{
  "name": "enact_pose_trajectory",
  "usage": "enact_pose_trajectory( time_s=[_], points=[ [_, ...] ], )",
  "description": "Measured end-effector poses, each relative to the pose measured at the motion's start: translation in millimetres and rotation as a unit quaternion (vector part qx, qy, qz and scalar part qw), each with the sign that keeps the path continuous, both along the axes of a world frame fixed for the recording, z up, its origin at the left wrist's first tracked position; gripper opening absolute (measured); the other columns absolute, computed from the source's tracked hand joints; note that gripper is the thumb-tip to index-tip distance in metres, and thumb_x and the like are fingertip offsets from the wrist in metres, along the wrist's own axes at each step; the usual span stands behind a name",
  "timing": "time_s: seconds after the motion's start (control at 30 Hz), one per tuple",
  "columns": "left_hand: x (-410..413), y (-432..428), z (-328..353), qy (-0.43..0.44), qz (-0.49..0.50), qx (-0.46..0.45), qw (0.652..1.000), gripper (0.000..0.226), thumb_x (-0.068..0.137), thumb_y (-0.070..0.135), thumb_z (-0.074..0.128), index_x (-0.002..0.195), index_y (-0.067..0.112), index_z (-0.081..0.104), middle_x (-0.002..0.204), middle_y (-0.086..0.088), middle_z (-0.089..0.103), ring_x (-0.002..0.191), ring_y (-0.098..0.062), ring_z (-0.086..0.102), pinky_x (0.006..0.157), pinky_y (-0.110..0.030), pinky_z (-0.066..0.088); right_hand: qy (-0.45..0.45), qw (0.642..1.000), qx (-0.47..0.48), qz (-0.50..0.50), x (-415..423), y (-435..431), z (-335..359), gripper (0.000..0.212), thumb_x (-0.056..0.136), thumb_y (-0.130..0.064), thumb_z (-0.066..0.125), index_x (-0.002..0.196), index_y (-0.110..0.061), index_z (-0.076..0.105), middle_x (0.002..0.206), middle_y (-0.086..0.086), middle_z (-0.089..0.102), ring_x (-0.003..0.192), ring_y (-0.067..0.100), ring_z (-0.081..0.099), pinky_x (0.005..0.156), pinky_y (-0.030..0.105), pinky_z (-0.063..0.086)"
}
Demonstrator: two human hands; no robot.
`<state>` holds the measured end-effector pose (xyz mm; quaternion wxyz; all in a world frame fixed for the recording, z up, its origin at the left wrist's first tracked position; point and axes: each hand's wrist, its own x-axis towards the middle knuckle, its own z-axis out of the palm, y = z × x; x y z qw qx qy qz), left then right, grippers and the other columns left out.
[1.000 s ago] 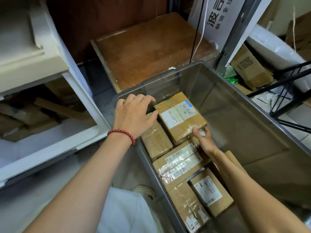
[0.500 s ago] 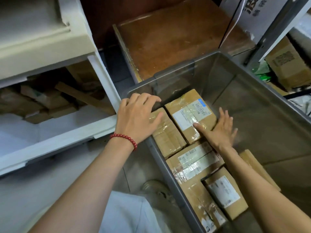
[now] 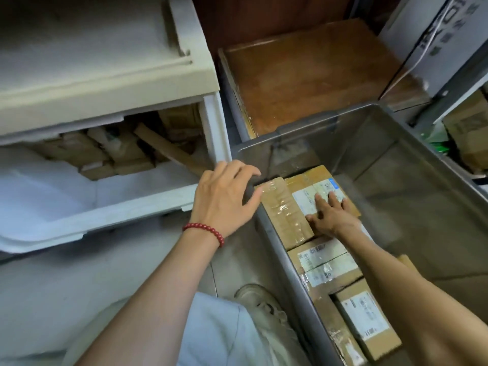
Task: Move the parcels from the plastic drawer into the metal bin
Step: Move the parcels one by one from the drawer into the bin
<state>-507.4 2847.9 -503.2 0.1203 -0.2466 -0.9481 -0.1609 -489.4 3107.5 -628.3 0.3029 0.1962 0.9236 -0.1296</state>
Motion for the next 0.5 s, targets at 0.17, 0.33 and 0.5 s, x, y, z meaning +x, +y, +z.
enact_pose_trajectory(
  time_s=[0.17,0.33,0.5],
  points=[
    [21,-30,-1,-0.043,0.053,-0.029,0.997,0.027,0.088,0.04,0.056,0.11,0.025,0.061,0.106,0.005,0.062,0.099,-0.021,0.055,0.075,-0.032,0.037,0.159,0.983,-0.083,-0.036,29,-25,53,0.067,0.093,-0.063,0.037,0.151,-0.032,0.024,0.159,-0.002,0.023,0.141,0.026,0.032,0.109,0.047,0.031],
    [33,-71,9,-0.108,0.156,-0.036,0.981,0.041,0.091,0.045,0.052,0.127,0.027,0.051,0.127,0.002,0.056,0.116,-0.023,0.05,0.086,-0.036,0.04,0.416,0.892,-0.176,-0.011,50,-70,118,0.05,0.095,-0.051,0.048,0.138,-0.026,0.048,0.138,-0.005,0.053,0.127,0.014,0.048,0.101,0.032,0.039],
    [31,-131,22,-0.137,0.216,-0.067,0.965,0.053,0.091,0.046,0.053,0.139,0.025,0.042,0.14,-0.004,0.048,0.125,-0.029,0.045,0.094,-0.043,0.041,0.499,0.822,-0.241,0.131,51,-150,169,0.033,0.095,-0.042,0.053,0.122,-0.024,0.058,0.115,-0.01,0.061,0.106,0.004,0.055,0.089,0.023,0.045]
  ],
)
